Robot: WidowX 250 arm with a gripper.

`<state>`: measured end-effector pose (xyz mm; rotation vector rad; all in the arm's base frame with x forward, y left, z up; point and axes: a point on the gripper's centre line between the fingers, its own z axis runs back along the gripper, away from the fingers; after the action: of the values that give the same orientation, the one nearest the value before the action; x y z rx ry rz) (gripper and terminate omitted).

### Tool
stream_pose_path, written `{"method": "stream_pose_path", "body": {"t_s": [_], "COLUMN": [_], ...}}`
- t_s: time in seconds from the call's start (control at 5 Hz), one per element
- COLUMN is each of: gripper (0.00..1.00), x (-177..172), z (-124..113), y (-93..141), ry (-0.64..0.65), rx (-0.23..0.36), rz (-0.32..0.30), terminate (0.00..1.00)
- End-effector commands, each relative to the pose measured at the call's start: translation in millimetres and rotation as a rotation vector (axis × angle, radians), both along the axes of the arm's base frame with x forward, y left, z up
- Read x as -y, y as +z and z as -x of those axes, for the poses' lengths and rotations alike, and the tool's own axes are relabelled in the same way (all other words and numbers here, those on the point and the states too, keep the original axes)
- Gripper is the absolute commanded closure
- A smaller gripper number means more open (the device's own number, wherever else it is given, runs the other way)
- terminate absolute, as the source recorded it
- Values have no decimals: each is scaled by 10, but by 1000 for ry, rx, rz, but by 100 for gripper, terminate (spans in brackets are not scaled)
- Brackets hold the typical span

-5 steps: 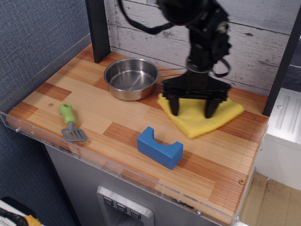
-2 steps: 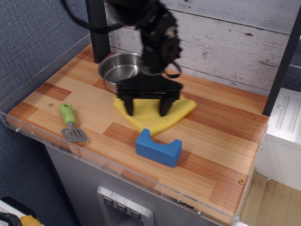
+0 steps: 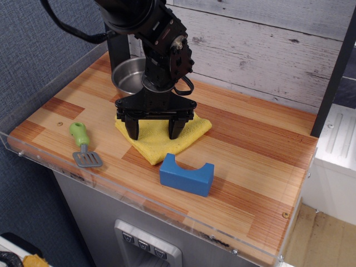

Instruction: Put the napkin closer to the right of the pot.

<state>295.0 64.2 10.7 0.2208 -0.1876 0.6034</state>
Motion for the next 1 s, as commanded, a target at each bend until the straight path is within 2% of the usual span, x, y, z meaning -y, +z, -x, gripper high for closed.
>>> {"method": "stream_pose_path", "body": {"t_s": [0.0, 0.2, 0.6, 0.8], "gripper": [0, 0, 0, 0], "x": [-23, -1, 217, 389], "z": [100, 80, 4, -60], "y": [52, 113, 536, 823], "ry": [0, -2, -81, -118], "rx": [9, 25, 161, 249], "rz": [4, 8, 2, 15], "terminate": [0, 0, 0, 0]}}
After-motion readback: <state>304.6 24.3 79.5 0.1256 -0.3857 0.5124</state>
